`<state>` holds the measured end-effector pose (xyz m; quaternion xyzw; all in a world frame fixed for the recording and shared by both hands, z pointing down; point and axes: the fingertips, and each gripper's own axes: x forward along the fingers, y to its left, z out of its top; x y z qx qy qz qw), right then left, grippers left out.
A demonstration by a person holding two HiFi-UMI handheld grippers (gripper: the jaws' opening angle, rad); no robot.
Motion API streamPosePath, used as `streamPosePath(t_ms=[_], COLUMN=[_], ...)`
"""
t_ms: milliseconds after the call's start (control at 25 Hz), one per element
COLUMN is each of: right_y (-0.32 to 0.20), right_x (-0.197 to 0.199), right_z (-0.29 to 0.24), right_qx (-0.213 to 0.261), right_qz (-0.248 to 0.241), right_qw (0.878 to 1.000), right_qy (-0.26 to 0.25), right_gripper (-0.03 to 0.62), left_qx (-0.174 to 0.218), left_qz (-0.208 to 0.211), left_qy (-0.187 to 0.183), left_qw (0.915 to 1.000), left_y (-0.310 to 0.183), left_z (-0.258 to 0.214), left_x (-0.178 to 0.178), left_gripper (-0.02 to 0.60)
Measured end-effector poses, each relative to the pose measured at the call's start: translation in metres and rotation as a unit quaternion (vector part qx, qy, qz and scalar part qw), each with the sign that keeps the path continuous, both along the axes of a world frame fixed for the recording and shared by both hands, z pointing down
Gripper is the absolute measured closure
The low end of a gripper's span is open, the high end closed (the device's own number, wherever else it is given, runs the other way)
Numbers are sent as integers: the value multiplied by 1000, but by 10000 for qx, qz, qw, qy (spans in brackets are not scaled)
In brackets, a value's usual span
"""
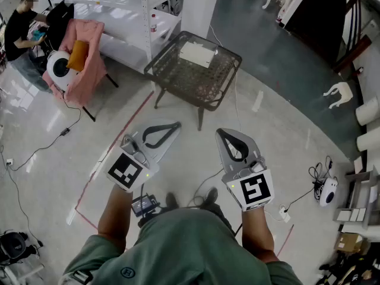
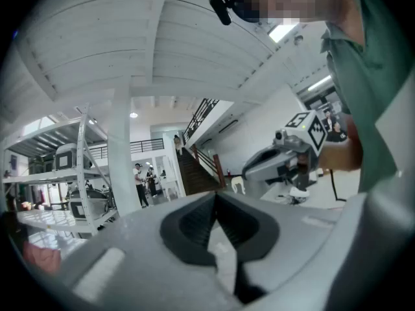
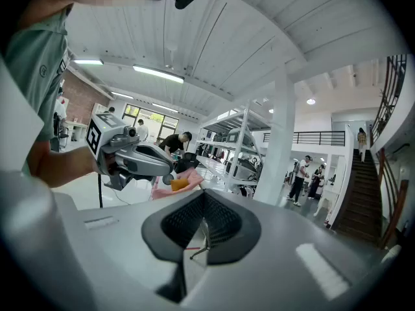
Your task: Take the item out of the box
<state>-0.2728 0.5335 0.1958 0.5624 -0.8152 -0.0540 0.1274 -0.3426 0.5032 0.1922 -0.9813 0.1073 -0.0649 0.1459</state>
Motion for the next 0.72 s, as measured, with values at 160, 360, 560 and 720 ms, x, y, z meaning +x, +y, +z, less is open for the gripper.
streamPosePath(t_ms=[160,360,560,720], right_y=[6,1,0,-2], right_x=[-9,-4,-2,13], right_z=[-2,-3,-2,-6], right_qx=[-158,-179,-180,78], right_qz=[-31,-105,-132,-65], right_qw=[9998,9995,9994,9999], right_qy=[134,233,278,-124], right_gripper=[589,589,589,589], left_qx=[-146,-302,-378,-238], left_qz=[-103,-213,-217,-109], left_qy=[274,271,289,132], left_qw=[9995,9990,9986,9996], left_y=[6,1,-1,0], left_z=[-8,-5,-2,13], left_x=[-11,-4,0,17], left_gripper=[580,580,580,580])
